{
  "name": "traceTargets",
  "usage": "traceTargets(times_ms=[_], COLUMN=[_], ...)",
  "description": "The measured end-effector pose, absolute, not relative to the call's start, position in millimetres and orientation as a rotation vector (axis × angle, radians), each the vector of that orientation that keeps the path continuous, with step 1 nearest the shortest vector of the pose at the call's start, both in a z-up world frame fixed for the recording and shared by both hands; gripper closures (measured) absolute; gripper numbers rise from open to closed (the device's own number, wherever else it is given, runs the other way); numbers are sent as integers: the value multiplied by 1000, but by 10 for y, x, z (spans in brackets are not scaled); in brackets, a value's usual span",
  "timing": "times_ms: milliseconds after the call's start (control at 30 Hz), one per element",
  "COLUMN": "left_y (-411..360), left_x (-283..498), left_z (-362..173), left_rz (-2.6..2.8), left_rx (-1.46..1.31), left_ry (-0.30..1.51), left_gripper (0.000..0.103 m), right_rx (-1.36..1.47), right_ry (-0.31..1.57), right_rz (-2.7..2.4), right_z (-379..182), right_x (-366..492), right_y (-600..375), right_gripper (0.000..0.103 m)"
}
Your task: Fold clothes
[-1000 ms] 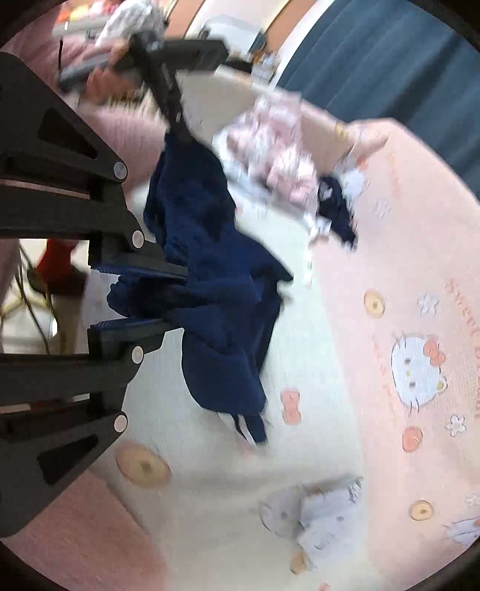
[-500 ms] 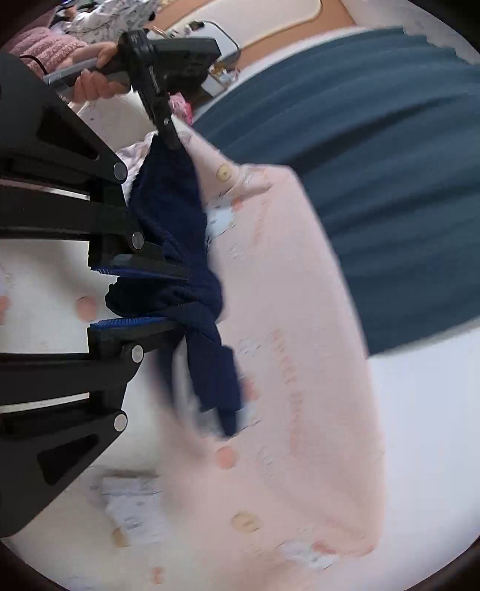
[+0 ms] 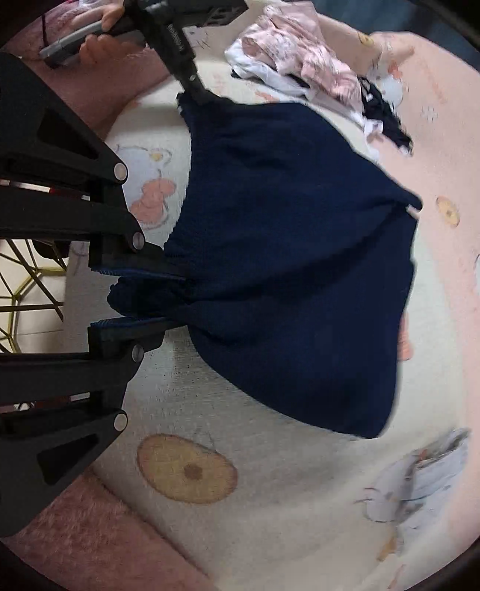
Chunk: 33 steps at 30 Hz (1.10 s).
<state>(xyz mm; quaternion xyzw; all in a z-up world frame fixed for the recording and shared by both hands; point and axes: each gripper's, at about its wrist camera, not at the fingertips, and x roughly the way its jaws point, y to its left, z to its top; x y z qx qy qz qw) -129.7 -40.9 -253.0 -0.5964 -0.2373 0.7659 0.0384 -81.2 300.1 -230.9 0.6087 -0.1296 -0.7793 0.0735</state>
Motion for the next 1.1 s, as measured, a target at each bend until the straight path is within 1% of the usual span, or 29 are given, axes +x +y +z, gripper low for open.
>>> traceTargets(times_ms=[133,233,300,333,367,433,467,500,533,600,633,667,733,800,867,967,1000,1100], left_y=[-429,-388,-373,-379,-400,-503,-545,-586,-626,-734,-792,-849,-951,-996,-975,-930,-964,-914], left_x=[-1147,-999,-954,-964,-971,-988,-1000,-1011,-1032,-1165,-1257,-1352,-1571,-1734,-1866,-1953,-2128,-2172], left_z=[-2434,-2423,-2547,-2669,-2755,-2712,-2614,-2510,-2425,-2335,-2362,-2395,-2516,-2606,-2646,-2714,-2828,-2919], left_rz=[2333,2309,2278,2255,2213,2187,2227,2271,2323,2420,2449,2476,2483,2482,2503,2500,2501,2544], left_rx=[-1816,-1854,-1922,-1970,-2017,-1990,-1947,-1901,-1866,-1816,-1822,-1830,-1843,-1837,-1817,-1796,-1811,-1809], left_ry=[-738,-712,-685,-674,-704,-808,-798,-782,-751,-674,-664,-656,-707,-758,-767,-770,-761,-713], left_gripper=[92,91,89,88,87,85,79,74,66,65,65,65,65,65,65,65,65,65], right_rx=[1804,1850,1917,1958,2004,2048,2011,1968,1920,1807,1754,1722,1684,1698,1682,1666,1667,1684], right_ry=[-357,-328,-301,-301,-310,-324,-324,-294,-241,-123,-80,-77,-90,-58,-25,26,41,72], right_rz=[-2348,-2318,-2264,-2239,-2215,-2199,-2233,-2261,-2283,-2316,-2320,-2317,-2302,-2297,-2304,-2310,-2308,-2304], right_z=[-2074,-2056,-2149,-2205,-2270,-2302,-2198,-2090,-1979,-1724,-1617,-1595,-1626,-1733,-1816,-1915,-1948,-2140], right_x=[-693,-575,-508,-503,-520,-545,-548,-545,-539,-488,-483,-609,-965,-1299,-1567,-1911,-2025,-2303], right_y=[3070,3000,2944,2947,2973,3032,3070,3079,3066,3104,3136,3032,2745,2578,2420,2238,2186,2010], right_gripper=[87,87,84,80,77,76,72,69,66,66,66,66,66,66,66,66,66,66])
